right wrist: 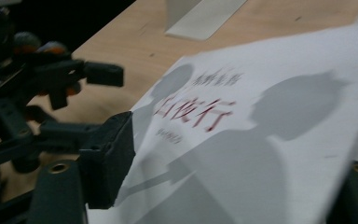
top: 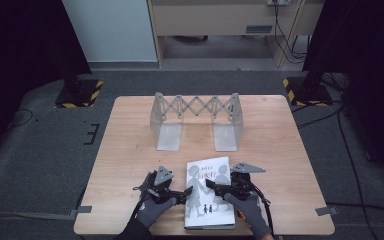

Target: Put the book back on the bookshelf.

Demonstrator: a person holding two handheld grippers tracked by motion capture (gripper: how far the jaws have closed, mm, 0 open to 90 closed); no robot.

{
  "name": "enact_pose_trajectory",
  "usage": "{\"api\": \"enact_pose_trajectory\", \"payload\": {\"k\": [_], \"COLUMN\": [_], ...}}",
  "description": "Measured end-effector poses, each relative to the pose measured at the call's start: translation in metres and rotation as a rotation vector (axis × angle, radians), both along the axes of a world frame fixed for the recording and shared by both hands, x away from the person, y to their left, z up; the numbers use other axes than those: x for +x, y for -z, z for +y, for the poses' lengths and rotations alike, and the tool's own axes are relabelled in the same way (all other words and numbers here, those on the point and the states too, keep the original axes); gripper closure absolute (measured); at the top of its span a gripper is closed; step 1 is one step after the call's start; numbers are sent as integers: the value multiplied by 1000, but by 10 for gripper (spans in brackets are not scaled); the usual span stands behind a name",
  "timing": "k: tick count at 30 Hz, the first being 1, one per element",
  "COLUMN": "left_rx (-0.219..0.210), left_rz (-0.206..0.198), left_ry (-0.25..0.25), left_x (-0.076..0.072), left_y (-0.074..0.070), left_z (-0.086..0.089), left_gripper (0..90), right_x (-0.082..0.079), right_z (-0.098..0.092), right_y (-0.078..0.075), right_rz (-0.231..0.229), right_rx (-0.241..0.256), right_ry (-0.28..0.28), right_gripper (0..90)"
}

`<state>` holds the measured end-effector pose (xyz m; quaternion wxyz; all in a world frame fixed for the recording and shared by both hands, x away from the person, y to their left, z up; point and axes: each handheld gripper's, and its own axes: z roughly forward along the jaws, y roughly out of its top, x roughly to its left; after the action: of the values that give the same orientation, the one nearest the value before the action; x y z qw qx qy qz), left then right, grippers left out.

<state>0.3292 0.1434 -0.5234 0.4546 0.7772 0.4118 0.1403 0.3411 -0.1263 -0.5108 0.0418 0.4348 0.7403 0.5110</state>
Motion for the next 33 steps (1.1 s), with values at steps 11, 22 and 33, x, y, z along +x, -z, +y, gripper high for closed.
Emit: {"api": "enact_pose_trajectory", "payload": {"k": [11, 22, 33], "left_rx": [-10, -8, -28], "left_rz": [9, 8, 35], "left_ry": [-1, -1, -6], "left_x": [0, 1, 1], "left_y": [0, 1, 1], "left_z": [1, 2, 2], "left_gripper": [0, 0, 24], "right_x": [-2, 0, 5], "right_z": [2, 3, -4], "right_y": [-2, -1, 1], "right_rz": [-22, -4, 69], "right_rx": [16, 22, 58], "right_ry": [32, 33, 61], "right_gripper": [345, 358, 533]}}
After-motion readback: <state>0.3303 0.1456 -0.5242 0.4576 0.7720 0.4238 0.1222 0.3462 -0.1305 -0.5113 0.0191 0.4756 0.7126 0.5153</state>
